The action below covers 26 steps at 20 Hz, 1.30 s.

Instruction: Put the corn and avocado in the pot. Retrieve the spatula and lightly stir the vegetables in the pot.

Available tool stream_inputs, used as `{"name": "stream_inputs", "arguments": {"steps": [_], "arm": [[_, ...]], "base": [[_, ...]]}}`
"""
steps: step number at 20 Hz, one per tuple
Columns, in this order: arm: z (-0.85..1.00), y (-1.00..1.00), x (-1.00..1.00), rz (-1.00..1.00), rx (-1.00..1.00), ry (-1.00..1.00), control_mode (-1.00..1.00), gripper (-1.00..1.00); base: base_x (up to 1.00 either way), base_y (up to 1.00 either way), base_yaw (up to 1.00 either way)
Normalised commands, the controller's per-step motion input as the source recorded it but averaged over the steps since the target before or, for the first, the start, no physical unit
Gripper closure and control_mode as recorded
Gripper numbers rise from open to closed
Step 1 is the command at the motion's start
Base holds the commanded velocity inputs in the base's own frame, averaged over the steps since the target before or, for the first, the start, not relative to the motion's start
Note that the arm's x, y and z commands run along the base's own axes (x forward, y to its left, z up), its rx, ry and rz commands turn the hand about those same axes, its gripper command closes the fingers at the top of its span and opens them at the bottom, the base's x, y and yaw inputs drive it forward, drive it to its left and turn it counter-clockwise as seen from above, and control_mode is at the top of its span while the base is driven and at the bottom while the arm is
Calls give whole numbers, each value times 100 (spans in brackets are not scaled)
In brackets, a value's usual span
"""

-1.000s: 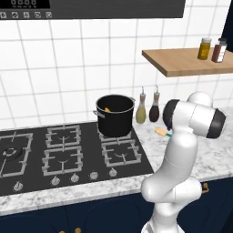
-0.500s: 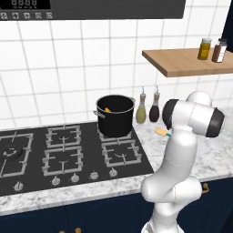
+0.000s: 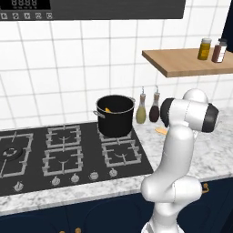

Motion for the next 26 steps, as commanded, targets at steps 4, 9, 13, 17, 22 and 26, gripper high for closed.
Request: {"name": "stream_inputs", "arguments": {"steps": [4, 9, 13, 17, 22, 26], "arm": [[-42, 19, -36, 1, -2, -10, -100, 100], [37, 14, -47, 3, 0, -13, -100, 100], [100, 17, -74, 10, -2, -2, -100, 100], [100, 41, -68, 15, -11, 4, -100, 100], [100, 69, -43, 14, -27, 1, -100, 100], [100, 78, -23, 12, -34, 0, -100, 100]], "base": [[0, 0, 0], [0, 0, 0], [0, 0, 0], [0, 0, 0], [0, 0, 0], [0, 0, 0]]}}
